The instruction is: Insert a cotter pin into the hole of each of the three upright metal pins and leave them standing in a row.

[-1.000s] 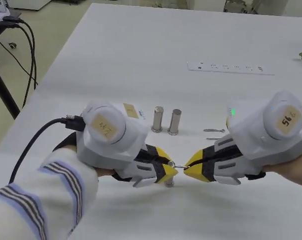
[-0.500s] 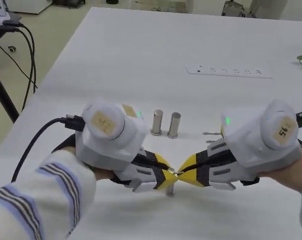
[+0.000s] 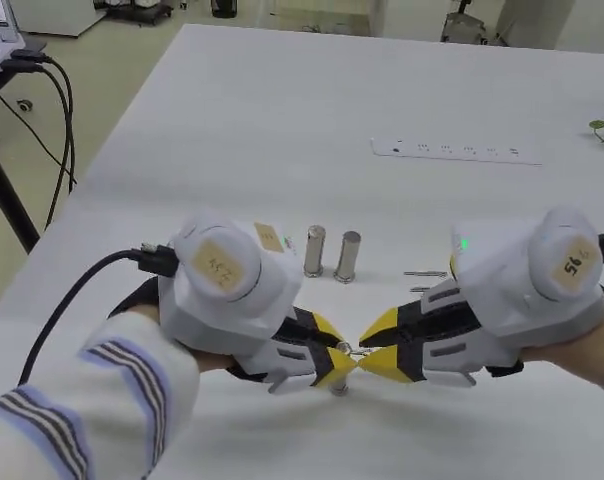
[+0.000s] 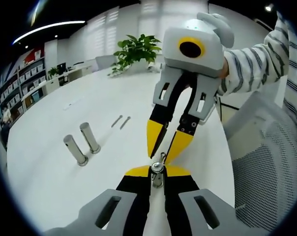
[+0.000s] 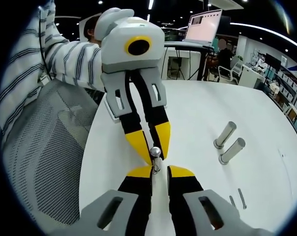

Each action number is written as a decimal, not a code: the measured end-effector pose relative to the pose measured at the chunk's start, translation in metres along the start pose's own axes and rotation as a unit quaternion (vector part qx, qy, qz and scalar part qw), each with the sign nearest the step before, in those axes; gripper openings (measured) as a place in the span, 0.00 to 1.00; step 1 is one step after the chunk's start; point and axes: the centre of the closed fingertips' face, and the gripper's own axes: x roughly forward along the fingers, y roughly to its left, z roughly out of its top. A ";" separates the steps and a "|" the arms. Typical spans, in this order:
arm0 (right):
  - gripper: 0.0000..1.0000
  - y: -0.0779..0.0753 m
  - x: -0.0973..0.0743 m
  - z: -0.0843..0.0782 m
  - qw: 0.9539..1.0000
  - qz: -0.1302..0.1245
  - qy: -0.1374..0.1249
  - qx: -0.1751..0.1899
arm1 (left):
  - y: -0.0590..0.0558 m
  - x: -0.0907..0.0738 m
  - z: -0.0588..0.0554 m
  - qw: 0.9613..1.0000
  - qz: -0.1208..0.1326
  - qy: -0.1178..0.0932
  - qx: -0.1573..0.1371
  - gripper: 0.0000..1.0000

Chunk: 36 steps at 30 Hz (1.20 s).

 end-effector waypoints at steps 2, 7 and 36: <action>0.06 0.001 -0.003 0.001 1.000 0.001 -0.003 0.002 | -0.001 0.001 0.001 1.000 0.000 0.000 0.004 0.05; 0.03 -0.001 -0.011 -0.003 1.000 -0.004 0.000 0.005 | -0.001 0.001 0.001 1.000 0.002 0.000 0.007 0.05; 0.08 -0.003 -0.007 0.013 0.996 -0.006 -0.053 0.066 | 0.003 -0.008 -0.001 0.999 0.028 -0.009 0.029 0.22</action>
